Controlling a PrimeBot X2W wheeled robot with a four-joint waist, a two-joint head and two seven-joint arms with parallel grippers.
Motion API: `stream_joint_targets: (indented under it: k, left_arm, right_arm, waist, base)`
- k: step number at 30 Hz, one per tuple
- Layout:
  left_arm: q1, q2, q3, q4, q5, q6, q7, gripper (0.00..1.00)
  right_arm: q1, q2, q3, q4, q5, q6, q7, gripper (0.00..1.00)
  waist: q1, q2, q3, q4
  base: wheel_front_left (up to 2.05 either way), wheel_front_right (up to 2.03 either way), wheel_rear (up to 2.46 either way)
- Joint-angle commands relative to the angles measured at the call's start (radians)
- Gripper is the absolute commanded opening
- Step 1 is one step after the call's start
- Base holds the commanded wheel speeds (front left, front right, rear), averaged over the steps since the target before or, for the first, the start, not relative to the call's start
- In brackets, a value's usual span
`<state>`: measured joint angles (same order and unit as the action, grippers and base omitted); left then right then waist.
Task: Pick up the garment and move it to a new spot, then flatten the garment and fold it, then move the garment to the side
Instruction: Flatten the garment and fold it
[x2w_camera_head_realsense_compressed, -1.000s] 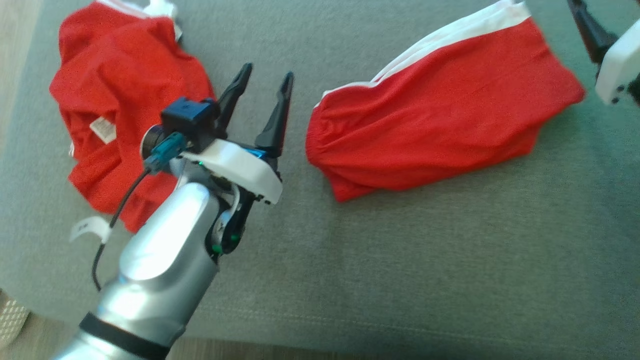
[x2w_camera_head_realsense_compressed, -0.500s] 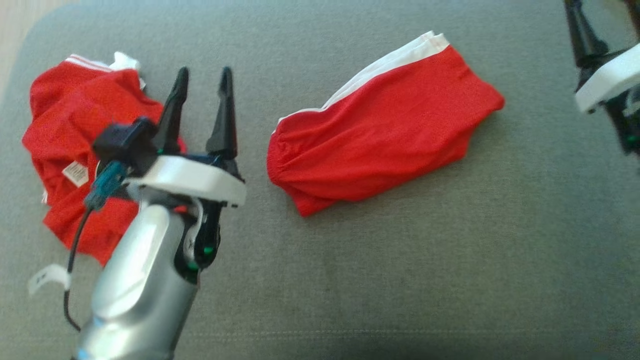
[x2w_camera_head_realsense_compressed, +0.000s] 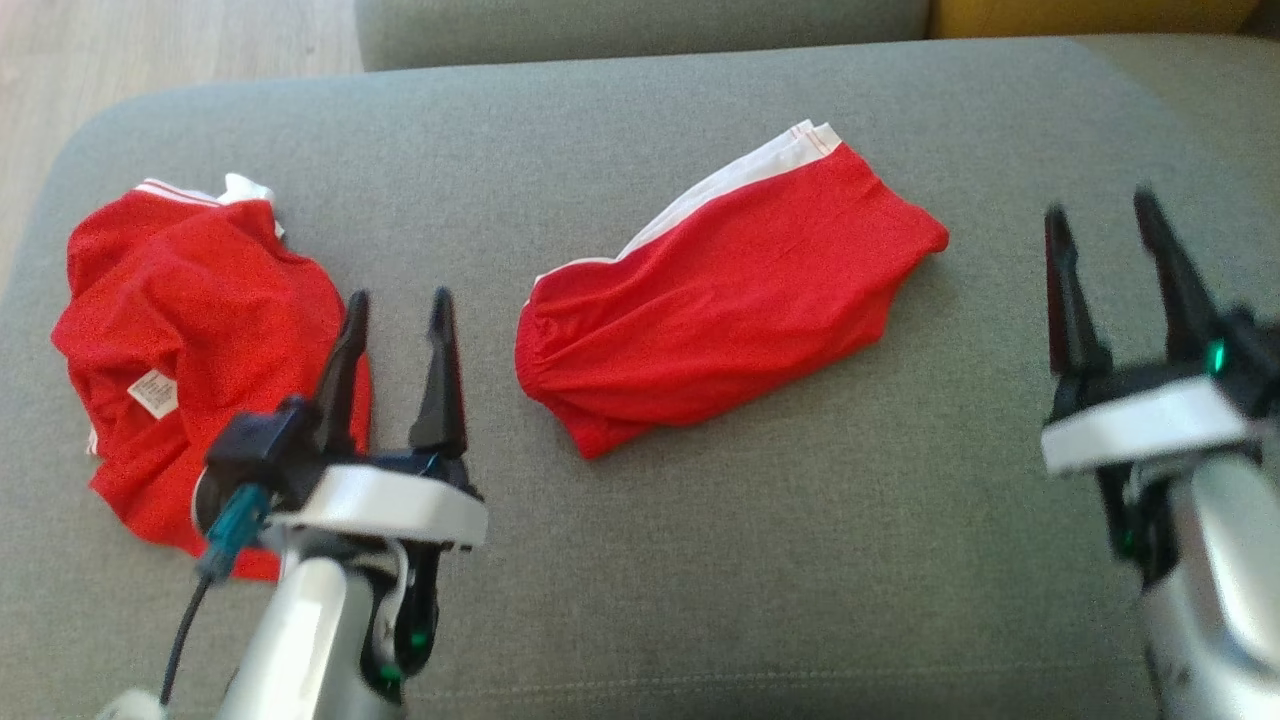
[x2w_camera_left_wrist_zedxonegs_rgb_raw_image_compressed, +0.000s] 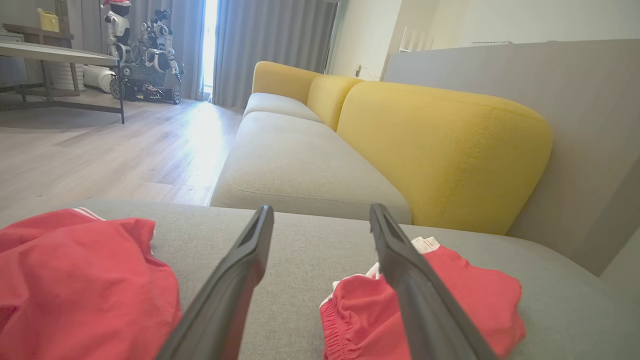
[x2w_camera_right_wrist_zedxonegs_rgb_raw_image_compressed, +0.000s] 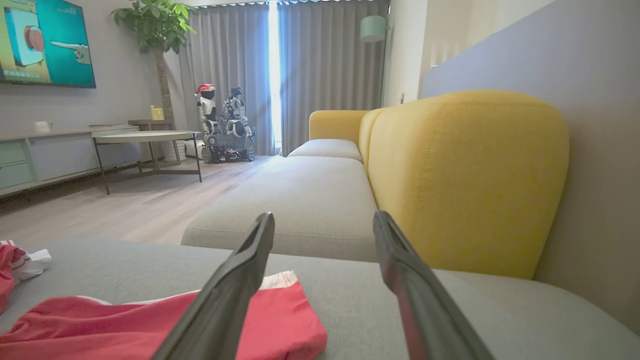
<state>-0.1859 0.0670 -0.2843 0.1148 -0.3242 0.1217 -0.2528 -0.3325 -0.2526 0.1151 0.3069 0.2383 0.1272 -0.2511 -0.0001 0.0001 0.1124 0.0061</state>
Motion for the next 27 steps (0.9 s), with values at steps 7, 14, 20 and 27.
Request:
stream_joint_targets:
  k: [7,14,20,27]
  left_arm:
    - [0.073,-0.014,0.08,-0.086,0.049,-0.043,-0.009,1.0]
    - [0.085,-0.016,0.081,-0.109,0.042,-0.038,-0.009,1.0]
    - [0.06,-0.017,0.065,-0.112,0.036,-0.035,-0.009,1.0]
    - [0.024,-0.017,0.038,-0.121,0.031,-0.034,-0.009,1.0]
  right_arm:
    - [0.166,0.122,-0.091,-0.164,-0.167,0.003,-0.009,1.0]
    - [0.212,0.172,-0.109,-0.217,-0.215,0.003,0.009,1.0]
    - [0.19,0.187,-0.117,-0.201,-0.17,0.003,0.06,1.0]
    - [0.089,0.199,-0.145,-0.132,0.04,0.003,0.184,1.0]
  waist:
    - [0.0001,-0.0001,-0.013,0.0]
    - [0.0001,-0.0001,0.0,0.003]
    - [0.0001,-0.0001,0.021,0.013]
    - [0.0001,-0.0001,0.101,0.05]
  base:
    - [0.0,0.0,0.0]
    - [0.0,0.0,0.0]
    - [0.0,0.0,0.0]
    - [0.0,0.0,0.0]
